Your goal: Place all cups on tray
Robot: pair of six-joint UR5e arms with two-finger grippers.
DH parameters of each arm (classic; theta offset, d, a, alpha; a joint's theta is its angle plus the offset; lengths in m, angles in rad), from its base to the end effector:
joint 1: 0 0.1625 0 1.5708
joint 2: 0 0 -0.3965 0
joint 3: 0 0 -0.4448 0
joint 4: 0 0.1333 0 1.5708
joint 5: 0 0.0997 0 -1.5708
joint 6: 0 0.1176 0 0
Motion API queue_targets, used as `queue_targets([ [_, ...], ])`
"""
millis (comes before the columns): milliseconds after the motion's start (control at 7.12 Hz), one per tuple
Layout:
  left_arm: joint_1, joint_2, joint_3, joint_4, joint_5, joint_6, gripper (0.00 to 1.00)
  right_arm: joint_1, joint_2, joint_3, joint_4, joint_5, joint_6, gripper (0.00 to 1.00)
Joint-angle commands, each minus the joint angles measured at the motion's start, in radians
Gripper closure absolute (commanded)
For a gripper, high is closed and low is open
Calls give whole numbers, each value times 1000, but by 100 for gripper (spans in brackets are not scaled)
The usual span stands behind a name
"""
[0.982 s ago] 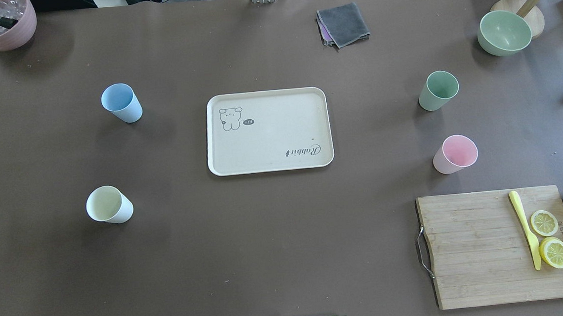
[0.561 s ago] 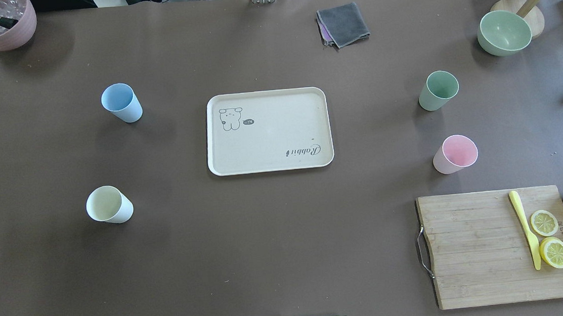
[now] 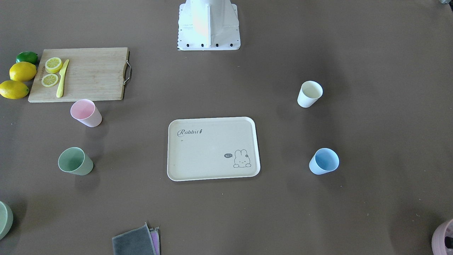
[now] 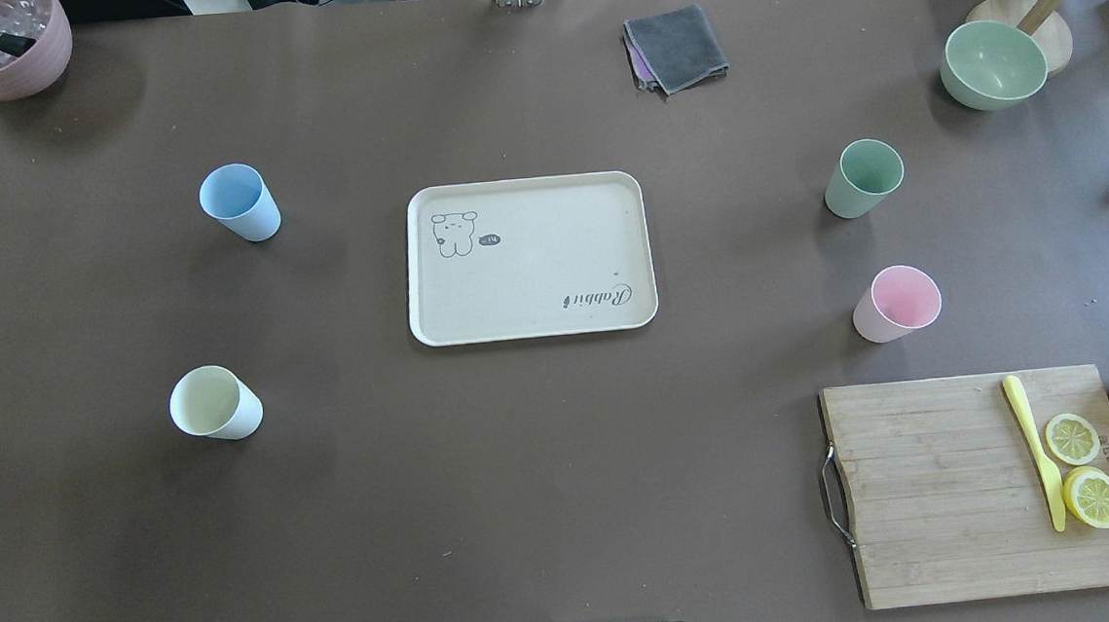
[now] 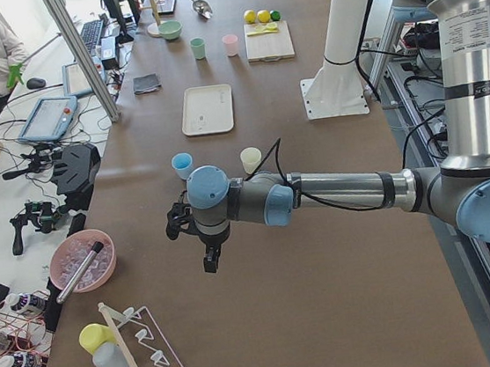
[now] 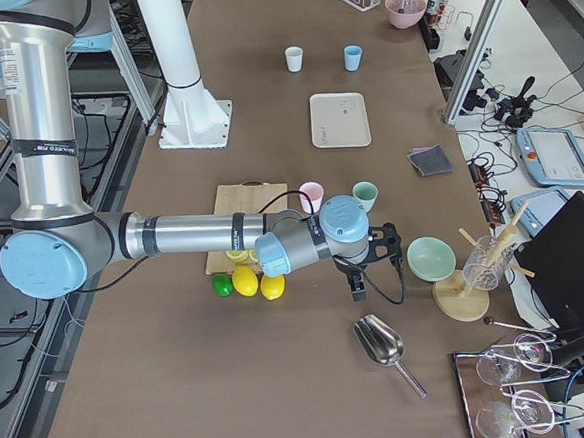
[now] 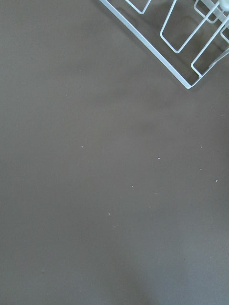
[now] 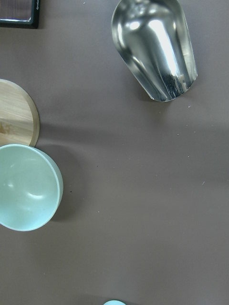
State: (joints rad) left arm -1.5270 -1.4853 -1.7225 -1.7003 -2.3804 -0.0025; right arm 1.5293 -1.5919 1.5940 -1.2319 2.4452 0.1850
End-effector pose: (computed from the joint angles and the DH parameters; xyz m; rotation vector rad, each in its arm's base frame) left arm -0.0252 -0.5251 0.5883 0.1662 0.8113 0.1181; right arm 0.0200 -0.5569 0.5957 0.2188 -0.8953 -0.0159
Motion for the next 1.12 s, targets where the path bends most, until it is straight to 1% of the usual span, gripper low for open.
queue_targets([
  [0, 2, 5, 4, -1, -2, -5, 2, -3, -8, 6, 3, -1, 16, 0],
  [140, 7, 4, 6, 1, -6, -17, 2, -38, 4, 6, 0, -2, 66, 0],
  [281, 11, 2, 4, -5, -8, -25, 2, -82, 7, 42, 18, 14, 86, 0],
  [561, 18, 2, -12, -24, -11, -24, 2, -211, 6, 147, 46, 2, 108, 0],
  [702, 28, 3, -11, -88, -10, -30, 2, -262, 7, 205, 46, -6, 225, 0],
  [842, 57, -7, -14, -91, -8, -37, 2, -349, 9, 257, 46, -64, 331, 0],
  [982, 80, -13, -16, -107, -5, -97, 2, -426, 26, 280, 48, -105, 431, 0],
])
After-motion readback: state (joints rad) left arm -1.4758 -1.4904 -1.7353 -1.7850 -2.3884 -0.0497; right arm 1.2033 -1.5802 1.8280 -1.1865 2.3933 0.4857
